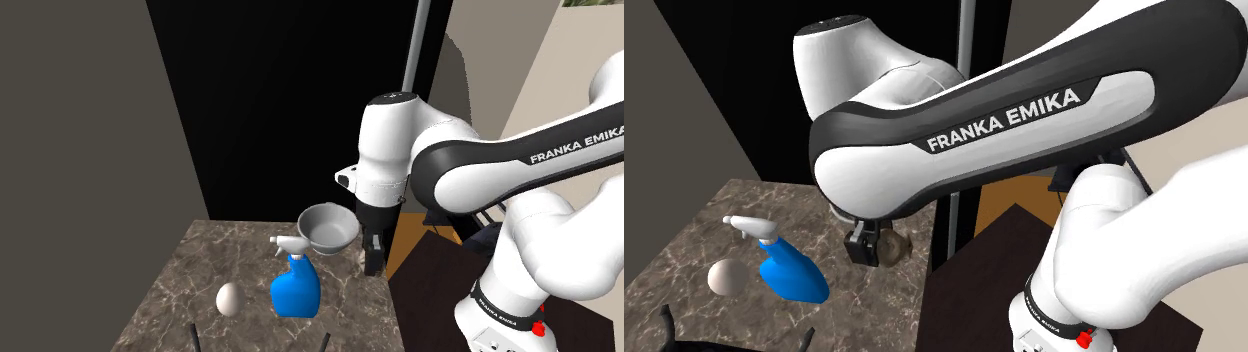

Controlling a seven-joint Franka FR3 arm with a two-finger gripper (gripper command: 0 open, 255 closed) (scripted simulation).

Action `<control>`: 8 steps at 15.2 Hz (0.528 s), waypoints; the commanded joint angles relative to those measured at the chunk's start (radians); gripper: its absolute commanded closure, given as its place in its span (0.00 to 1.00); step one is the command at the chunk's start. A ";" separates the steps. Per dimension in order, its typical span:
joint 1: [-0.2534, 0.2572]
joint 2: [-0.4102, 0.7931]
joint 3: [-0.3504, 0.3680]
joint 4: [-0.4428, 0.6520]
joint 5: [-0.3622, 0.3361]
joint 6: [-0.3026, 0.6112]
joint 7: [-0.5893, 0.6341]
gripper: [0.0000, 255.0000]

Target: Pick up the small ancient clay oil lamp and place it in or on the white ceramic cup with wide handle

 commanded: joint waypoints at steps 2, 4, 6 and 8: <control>-0.003 -0.017 -0.009 0.031 -0.009 -0.049 0.002 1.00; -0.004 -0.028 -0.015 0.052 -0.014 -0.080 0.004 1.00; -0.006 -0.036 -0.020 0.073 -0.019 -0.110 0.006 1.00; -0.007 -0.042 -0.024 0.089 -0.022 -0.131 0.007 1.00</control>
